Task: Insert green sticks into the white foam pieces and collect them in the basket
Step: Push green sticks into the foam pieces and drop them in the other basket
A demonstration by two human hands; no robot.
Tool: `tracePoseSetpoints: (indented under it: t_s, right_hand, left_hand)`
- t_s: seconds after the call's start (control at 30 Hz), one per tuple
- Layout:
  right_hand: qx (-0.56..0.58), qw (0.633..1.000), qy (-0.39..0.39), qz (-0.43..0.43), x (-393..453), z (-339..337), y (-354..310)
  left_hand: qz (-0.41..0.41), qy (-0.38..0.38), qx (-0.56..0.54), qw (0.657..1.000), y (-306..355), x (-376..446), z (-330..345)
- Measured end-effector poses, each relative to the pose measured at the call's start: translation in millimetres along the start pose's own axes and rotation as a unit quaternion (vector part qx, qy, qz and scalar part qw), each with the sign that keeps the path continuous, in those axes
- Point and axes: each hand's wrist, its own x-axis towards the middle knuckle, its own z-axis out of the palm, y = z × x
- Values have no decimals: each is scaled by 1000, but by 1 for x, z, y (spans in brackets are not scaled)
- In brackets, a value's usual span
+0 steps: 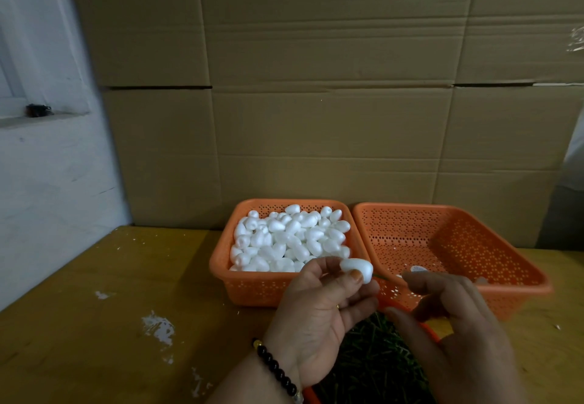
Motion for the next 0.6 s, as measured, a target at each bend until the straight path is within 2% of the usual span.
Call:
tracePoseSetpoints:
  t_s: [0.37, 0.6]
  right_hand:
    - [-12, 1000, -29, 2, -4, 3, 0]
    - [-22, 998, -55, 5, -6, 4, 0]
  left_hand:
    - [79, 2, -25, 997, 5, 0, -2]
    - [97, -4, -18, 995, 7, -2, -2]
